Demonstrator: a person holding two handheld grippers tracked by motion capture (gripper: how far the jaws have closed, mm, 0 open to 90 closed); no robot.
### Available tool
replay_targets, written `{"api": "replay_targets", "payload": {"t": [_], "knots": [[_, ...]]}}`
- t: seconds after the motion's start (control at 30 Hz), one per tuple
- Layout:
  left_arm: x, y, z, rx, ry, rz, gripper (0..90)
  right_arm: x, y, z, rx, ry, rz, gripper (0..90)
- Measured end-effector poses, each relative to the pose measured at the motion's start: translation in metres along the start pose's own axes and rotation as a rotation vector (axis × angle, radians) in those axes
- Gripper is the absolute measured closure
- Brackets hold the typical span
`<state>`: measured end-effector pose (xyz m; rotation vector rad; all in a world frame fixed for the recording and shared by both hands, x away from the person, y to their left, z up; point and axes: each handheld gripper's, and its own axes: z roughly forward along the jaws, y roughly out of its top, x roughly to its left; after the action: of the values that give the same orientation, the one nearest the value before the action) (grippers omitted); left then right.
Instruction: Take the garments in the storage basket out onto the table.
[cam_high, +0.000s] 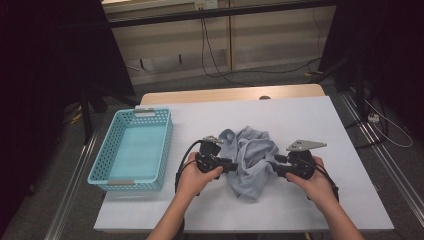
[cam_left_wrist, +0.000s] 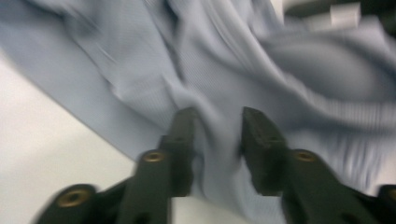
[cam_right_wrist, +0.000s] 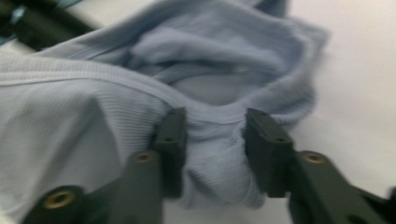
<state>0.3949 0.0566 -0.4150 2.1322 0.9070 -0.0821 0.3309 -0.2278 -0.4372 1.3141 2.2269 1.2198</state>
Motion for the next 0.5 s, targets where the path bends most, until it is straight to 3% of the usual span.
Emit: {"api": "replay_targets", "payload": {"t": [0.07, 0.13, 0.17, 0.2, 0.27, 0.4, 0.5], "knots": [[0.004, 0.005, -0.003, -0.037, 0.016, -0.005, 49.3, 0.006, -0.003, 0.002, 0.01, 0.027, -0.022, 70.8], [0.007, 0.009, -0.003, -0.058, 0.006, -0.016, 46.3, 0.012, -0.005, 0.004, 0.035, 0.026, -0.05, 75.4], [0.009, 0.011, -0.002, -0.072, 0.004, -0.016, 42.7, 0.014, -0.005, 0.004, 0.042, 0.029, -0.048, 81.9], [0.009, 0.011, -0.002, -0.072, 0.004, -0.016, 40.1, 0.015, -0.006, 0.003, 0.049, 0.052, -0.05, 85.1], [0.014, 0.018, 0.0, -0.108, 0.04, -0.001, 33.9, 0.016, -0.008, 0.001, 0.058, 0.064, -0.048, 87.0], [0.02, 0.028, 0.005, -0.152, 0.033, -0.02, 33.6, 0.013, -0.011, -0.003, 0.058, 0.072, -0.029, 87.7], [0.022, 0.036, 0.011, -0.137, 0.048, 0.005, 33.8, 0.013, -0.012, -0.005, 0.054, 0.067, -0.028, 87.5]]}}
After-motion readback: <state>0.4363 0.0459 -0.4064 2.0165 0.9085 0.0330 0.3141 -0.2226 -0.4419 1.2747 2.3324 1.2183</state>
